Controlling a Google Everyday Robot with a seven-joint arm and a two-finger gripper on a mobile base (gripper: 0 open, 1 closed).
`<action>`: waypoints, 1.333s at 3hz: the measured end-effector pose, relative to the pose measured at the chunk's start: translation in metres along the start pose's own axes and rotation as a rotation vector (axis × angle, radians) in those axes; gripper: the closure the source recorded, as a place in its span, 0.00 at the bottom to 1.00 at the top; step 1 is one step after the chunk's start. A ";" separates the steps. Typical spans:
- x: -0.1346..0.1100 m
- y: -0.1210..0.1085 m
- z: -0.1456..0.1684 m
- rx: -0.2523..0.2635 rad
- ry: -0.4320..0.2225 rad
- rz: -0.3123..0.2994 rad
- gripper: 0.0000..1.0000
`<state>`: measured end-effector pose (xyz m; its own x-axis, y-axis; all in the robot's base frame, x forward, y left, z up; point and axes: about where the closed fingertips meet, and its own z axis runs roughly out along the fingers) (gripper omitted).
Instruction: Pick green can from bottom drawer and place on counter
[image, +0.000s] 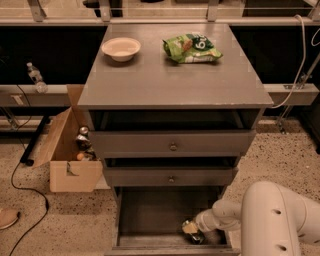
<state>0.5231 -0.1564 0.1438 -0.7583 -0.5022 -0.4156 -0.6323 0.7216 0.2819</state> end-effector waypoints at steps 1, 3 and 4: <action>-0.001 0.002 -0.006 -0.001 -0.024 -0.019 0.78; -0.007 0.016 -0.037 -0.008 -0.093 -0.089 1.00; -0.014 0.021 -0.073 -0.027 -0.180 -0.165 1.00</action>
Offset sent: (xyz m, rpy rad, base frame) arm -0.0063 -0.0049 0.0316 0.0345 -0.0867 0.0395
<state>0.5089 -0.1692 0.2188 -0.6054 -0.5177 -0.6045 -0.7512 0.6227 0.2190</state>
